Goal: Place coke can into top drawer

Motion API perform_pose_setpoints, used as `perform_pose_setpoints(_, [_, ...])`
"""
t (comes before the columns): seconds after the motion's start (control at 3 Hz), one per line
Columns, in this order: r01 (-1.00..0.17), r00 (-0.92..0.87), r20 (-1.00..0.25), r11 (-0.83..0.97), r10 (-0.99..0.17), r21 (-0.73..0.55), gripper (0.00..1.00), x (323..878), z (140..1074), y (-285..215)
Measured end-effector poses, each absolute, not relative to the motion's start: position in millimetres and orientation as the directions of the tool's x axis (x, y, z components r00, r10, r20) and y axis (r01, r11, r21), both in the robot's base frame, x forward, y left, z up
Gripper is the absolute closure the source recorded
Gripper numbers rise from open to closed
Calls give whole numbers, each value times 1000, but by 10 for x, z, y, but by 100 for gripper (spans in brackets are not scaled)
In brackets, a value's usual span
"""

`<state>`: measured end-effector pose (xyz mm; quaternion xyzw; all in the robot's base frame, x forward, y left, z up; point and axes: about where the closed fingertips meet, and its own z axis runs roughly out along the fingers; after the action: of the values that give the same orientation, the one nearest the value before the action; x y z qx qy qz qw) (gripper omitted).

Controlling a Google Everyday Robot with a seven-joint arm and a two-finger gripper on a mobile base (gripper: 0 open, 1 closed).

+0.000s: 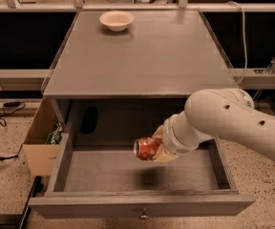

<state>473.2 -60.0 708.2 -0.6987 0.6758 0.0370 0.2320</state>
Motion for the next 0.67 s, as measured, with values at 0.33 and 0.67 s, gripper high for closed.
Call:
perform_pose_setpoints(0.33, [-959, 91, -345, 12, -934, -284, 100, 4716, 7073, -603])
perform_pose_setpoints(0.67, [-958, 84, -314, 10, -946, -285, 100, 4738, 6903, -655])
